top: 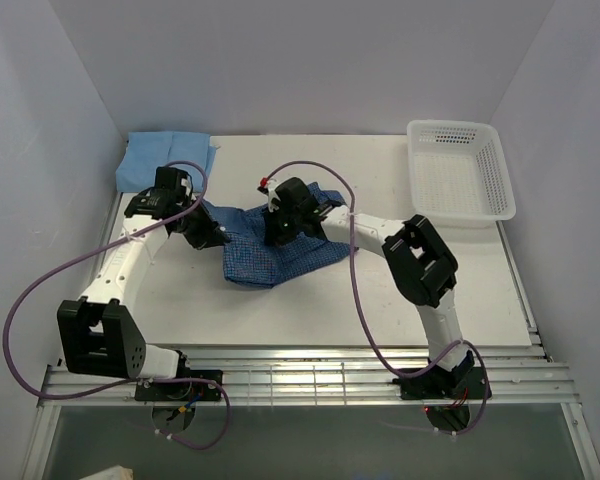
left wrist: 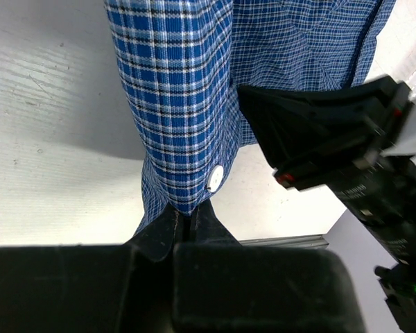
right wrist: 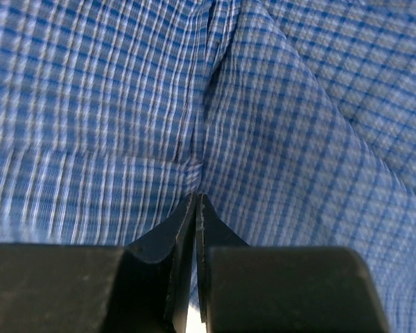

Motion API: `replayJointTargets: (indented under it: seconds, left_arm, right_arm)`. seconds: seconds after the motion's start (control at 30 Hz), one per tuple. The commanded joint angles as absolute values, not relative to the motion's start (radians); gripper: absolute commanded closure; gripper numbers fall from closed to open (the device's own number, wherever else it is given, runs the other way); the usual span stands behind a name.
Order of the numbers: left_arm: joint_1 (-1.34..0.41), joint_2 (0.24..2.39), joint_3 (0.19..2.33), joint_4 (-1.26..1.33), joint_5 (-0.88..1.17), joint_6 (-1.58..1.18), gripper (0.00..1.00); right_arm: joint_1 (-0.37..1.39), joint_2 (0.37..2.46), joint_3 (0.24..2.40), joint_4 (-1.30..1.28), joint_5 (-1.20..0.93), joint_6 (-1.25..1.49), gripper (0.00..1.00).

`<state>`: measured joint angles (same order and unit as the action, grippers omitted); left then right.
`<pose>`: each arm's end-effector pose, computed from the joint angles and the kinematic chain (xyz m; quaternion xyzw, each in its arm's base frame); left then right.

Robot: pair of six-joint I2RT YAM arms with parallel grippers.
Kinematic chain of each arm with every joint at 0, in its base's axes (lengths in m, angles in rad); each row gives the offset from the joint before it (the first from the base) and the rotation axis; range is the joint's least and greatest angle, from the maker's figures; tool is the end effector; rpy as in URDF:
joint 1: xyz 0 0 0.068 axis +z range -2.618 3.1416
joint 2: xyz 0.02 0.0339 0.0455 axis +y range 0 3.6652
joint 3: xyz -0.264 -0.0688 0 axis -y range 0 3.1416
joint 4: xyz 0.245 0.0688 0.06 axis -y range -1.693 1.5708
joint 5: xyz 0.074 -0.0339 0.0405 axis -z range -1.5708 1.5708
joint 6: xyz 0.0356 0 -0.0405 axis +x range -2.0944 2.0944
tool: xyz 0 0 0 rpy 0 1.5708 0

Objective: Fold and stack the long sleeve shirts
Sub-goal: Fold the shirt

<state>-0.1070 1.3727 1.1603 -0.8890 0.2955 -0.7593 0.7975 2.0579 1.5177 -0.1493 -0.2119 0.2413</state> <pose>0.2664 -0.0390 0.2830 -0.2758 0.9222 -0.2265 0.1487 0.3219 0.3405 0.2030 -0.2903 0.8525 0.2936 0.3207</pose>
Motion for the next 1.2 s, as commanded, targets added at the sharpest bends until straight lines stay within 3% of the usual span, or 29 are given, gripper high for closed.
replayJointTargets:
  seconds: [0.0,0.17,0.53,1.17]
  left_arm:
    - [-0.106,1.387,1.238,-0.928,0.301,-0.732,1.00]
    - [-0.107,1.448,1.353,-0.928,0.314,-0.732,1.00]
    - [-0.173,1.577,1.508,-0.868,0.342,-0.733,1.00]
    - [-0.181,1.545,1.427,-0.851,0.370,-0.661,1.00]
  right_arm:
    - [0.833,2.118,1.627,-0.129,-0.161,0.239,0.92]
    - [0.879,2.252,1.785,-0.210,-0.065,0.247,0.92]
    - [1.006,2.315,1.819,-0.232,-0.005,0.304,0.92]
    - [0.835,2.080,1.675,-0.224,-0.029,0.331,0.92]
